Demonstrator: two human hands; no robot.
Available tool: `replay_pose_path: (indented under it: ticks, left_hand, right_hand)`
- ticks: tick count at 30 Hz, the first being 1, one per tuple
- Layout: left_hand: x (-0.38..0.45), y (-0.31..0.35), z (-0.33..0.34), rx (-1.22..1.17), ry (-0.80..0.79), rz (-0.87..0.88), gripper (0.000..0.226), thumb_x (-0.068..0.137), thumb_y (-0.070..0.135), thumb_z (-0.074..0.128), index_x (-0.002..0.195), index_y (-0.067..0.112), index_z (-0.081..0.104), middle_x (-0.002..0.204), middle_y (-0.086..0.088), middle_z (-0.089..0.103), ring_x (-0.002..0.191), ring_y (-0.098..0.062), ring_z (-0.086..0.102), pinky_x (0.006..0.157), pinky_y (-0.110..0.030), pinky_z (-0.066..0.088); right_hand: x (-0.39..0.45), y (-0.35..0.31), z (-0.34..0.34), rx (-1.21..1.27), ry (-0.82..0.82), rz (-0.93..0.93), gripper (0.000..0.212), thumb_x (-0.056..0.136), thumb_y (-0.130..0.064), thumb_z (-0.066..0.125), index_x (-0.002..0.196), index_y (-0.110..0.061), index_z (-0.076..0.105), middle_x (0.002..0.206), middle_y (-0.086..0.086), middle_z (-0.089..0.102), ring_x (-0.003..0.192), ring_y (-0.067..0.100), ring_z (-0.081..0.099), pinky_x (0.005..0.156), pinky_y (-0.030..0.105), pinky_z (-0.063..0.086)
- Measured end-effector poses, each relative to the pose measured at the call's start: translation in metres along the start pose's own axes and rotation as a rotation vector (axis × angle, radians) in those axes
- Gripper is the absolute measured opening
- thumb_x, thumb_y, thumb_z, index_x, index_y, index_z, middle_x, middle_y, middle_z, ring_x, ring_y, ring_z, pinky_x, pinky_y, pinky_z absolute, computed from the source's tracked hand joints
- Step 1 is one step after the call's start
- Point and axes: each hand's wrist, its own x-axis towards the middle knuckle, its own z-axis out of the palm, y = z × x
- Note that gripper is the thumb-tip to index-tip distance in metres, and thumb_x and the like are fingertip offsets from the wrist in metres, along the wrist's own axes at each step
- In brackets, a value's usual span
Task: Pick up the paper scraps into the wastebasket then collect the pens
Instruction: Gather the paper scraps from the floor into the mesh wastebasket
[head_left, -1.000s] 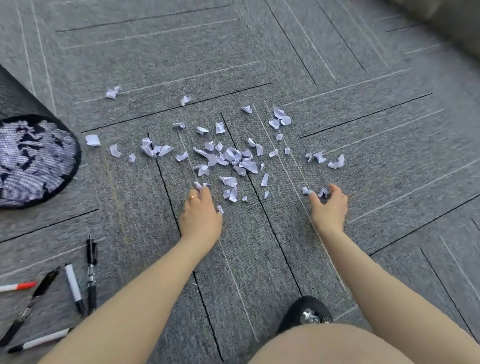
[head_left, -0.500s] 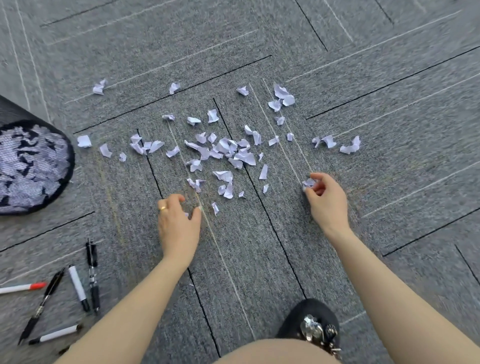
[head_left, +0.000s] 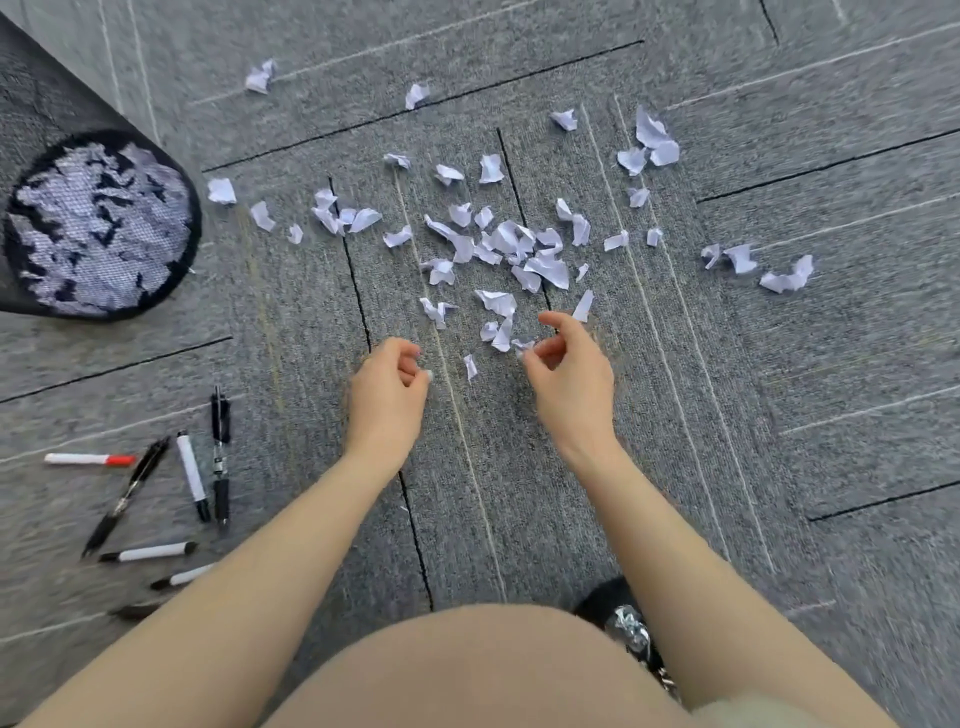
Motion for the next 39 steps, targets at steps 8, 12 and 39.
replay_pose_path:
  ticks: [8,12,39]
  left_hand:
    - [-0.008,0.021,0.03,-0.064,-0.044,-0.012,0.032,0.09,0.008,0.056,0.121,0.016,0.052,0.082,0.004,0.055,0.07,-0.007,0.052,0.061,-0.016,0.044]
    - [-0.008,0.02,0.026,-0.027,-0.04,-0.009,0.026,0.091,0.007,0.053,0.116,0.014,0.053,0.088,-0.002,0.057,0.069,-0.011,0.051,0.055,-0.018,0.041]
    - [0.011,0.035,0.027,0.009,-0.359,0.332,0.032,0.09,0.011,0.054,0.12,0.018,0.046,0.086,0.0,0.055,0.074,-0.013,0.055,0.069,-0.03,0.052]
  right_hand:
    - [0.011,0.032,-0.028,-0.112,0.114,-0.004,0.04,0.085,-0.018,0.062,0.124,-0.024,0.053,0.076,-0.017,0.058,0.081,0.012,0.06,0.1,0.048,0.038]
    - [0.014,0.037,-0.031,-0.213,0.108,-0.083,0.023,0.088,-0.02,0.059,0.111,-0.022,0.062,0.091,-0.007,0.063,0.091,0.017,0.058,0.098,0.042,0.035]
    - [0.043,0.016,-0.028,-0.275,0.131,-0.037,0.03,0.09,-0.014,0.055,0.12,-0.012,0.058,0.108,0.003,0.059,0.094,0.012,0.054,0.092,0.026,0.044]
